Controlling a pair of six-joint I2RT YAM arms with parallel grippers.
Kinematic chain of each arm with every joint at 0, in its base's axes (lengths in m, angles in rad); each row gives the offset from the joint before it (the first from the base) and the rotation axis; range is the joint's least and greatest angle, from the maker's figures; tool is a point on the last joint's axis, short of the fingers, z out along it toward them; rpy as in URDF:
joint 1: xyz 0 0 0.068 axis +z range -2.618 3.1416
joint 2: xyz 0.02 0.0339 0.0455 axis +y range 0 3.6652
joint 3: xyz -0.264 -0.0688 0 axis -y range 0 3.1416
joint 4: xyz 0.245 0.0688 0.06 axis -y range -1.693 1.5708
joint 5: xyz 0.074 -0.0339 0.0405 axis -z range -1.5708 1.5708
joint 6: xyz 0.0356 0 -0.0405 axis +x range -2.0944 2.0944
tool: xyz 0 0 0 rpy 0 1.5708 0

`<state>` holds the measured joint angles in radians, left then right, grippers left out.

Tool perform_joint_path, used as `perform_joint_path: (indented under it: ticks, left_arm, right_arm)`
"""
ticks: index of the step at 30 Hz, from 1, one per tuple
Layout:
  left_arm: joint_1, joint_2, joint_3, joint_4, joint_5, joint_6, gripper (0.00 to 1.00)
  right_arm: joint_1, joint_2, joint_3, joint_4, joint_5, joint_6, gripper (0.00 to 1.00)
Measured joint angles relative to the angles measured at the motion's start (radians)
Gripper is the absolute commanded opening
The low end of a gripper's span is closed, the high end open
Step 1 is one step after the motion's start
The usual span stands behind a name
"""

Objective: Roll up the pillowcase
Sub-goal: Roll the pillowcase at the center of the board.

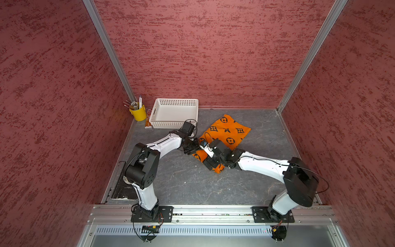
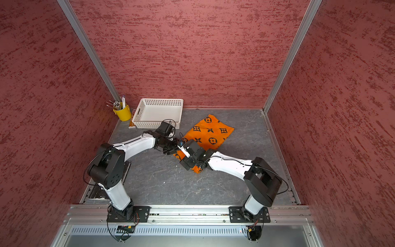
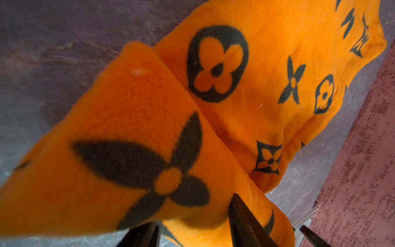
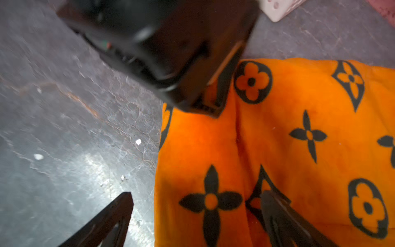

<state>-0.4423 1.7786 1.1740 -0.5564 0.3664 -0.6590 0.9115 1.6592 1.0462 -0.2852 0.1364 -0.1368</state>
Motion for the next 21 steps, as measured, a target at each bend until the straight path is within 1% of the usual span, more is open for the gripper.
perform_joint_path:
  ticks: [3,4,8,9,11,14,16,17,18,21]
  left_arm:
    - [0.006,-0.001,-0.006,0.005,0.007,-0.002,0.52]
    - [0.006,-0.002,-0.009,0.007,0.01,-0.003,0.52]
    - [0.011,-0.006,-0.014,0.011,0.015,-0.006,0.53]
    - [0.012,-0.006,-0.015,0.011,0.016,-0.006,0.52]
    - [0.014,-0.006,-0.016,0.013,0.018,-0.006,0.53]
    - [0.019,-0.006,-0.016,0.015,0.024,-0.006,0.53]
    - [0.024,-0.009,-0.016,0.014,0.03,-0.01,0.55]
    - [0.027,-0.014,-0.017,0.014,0.033,-0.011,0.56]
    - [0.033,-0.023,-0.018,0.013,0.037,-0.017,0.56]
    - [0.062,-0.07,-0.019,0.005,0.043,-0.025,0.57]
  right_arm:
    - [0.047,0.061,0.016,0.003,0.081,-0.066,0.98]
    - [0.059,0.08,0.022,0.002,0.106,-0.085,0.97]
    - [0.082,0.135,0.04,0.011,0.184,-0.144,0.82]
    - [0.085,0.143,0.04,0.012,0.202,-0.156,0.77]
    - [0.089,0.156,0.038,0.022,0.228,-0.177,0.62]
    - [0.089,0.159,0.026,0.04,0.253,-0.186,0.44]
    - [0.089,0.16,0.025,0.041,0.26,-0.17,0.37]
    - [0.089,0.16,0.025,0.04,0.258,-0.161,0.32]
    - [0.085,0.159,0.025,0.036,0.244,-0.151,0.24]
    - [0.071,0.151,0.026,0.021,0.178,-0.109,0.13]
